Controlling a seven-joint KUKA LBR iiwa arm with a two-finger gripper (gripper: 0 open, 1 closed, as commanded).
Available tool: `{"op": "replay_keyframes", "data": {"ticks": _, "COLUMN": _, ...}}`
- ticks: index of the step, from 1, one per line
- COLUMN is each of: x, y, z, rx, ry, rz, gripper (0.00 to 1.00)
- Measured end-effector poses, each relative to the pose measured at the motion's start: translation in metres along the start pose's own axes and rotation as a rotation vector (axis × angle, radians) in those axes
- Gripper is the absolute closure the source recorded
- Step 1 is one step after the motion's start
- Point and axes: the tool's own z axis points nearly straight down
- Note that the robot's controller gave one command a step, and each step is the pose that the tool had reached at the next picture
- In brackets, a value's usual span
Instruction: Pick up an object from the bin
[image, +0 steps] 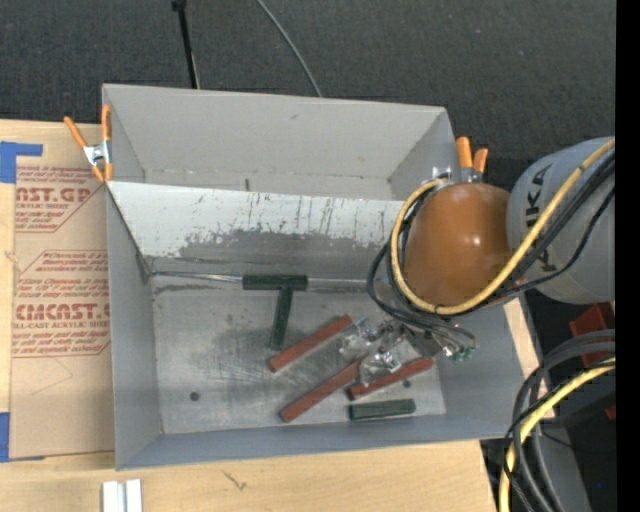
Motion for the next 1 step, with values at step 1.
{"op": "replay_keyframes", "data": {"ticks": 1, "x": -0.0004, "y": -0.0002, "z": -0.0095, "rx": 0.000, "ry": 0.000, "rz": 0.000, "gripper": 1.00}}
